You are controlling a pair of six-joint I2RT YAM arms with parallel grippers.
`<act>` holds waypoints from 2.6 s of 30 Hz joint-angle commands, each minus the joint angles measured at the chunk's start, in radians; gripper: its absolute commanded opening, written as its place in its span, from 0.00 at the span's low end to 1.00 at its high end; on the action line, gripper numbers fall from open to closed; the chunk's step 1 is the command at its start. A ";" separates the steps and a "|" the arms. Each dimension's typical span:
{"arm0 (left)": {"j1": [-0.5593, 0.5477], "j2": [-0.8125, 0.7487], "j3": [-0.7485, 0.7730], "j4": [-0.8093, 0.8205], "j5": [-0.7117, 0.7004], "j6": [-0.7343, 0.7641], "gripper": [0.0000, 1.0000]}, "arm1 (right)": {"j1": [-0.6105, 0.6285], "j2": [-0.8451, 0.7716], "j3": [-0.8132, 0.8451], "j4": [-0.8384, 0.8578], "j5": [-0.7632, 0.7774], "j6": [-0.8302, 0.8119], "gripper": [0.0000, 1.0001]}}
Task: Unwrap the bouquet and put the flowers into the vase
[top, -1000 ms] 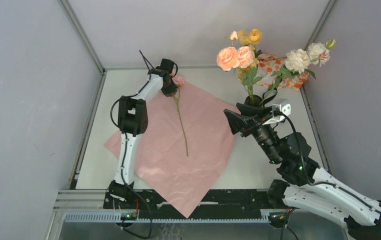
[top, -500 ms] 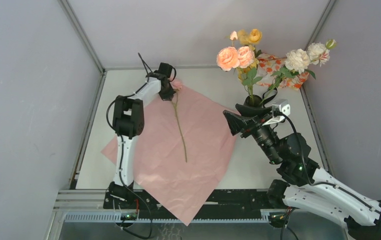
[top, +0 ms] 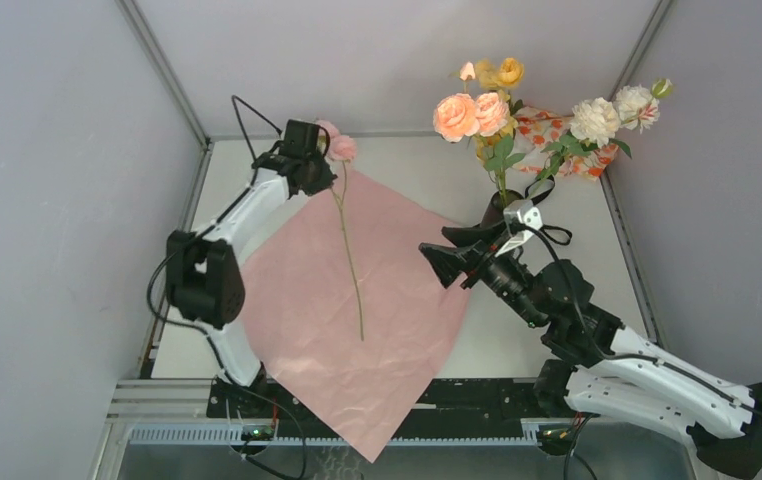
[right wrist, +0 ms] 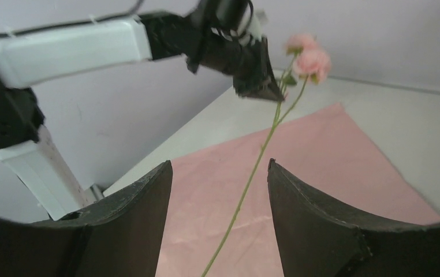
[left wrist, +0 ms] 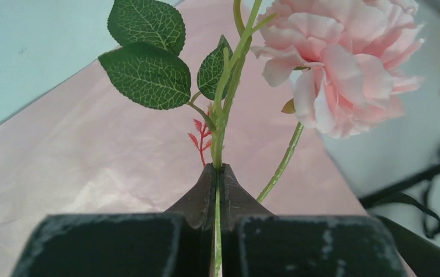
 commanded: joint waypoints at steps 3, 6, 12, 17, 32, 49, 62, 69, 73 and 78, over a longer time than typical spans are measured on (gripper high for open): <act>-0.078 -0.328 -0.147 0.173 0.028 0.079 0.00 | 0.015 0.102 0.027 -0.012 -0.141 0.087 0.70; -0.136 -0.452 -0.226 0.228 0.022 0.128 0.00 | 0.015 0.165 0.027 0.033 -0.201 0.149 0.70; -0.231 -0.755 -0.497 0.453 0.056 0.206 0.00 | 0.016 0.237 0.026 0.099 -0.221 0.207 0.70; -0.258 -0.973 -0.680 0.543 0.116 0.220 0.00 | 0.013 0.217 0.031 0.087 -0.185 0.195 0.71; -0.307 -1.132 -0.804 0.644 0.251 0.190 0.00 | 0.073 0.306 0.121 0.087 -0.224 0.168 0.71; -0.341 -1.153 -0.799 0.723 0.344 0.076 0.00 | 0.092 0.438 0.208 0.131 -0.202 0.111 0.62; -0.345 -1.176 -0.810 0.759 0.406 0.019 0.00 | 0.080 0.505 0.266 0.160 -0.219 0.079 0.30; -0.343 -1.166 -0.813 0.769 0.416 0.008 0.00 | 0.080 0.501 0.275 0.158 -0.212 0.065 0.07; -0.344 -1.157 -0.812 0.767 0.419 0.000 0.09 | 0.082 0.492 0.274 0.145 -0.194 0.058 0.00; -0.344 -1.160 -0.806 0.759 0.425 0.005 0.43 | 0.083 0.476 0.274 0.124 -0.140 0.033 0.00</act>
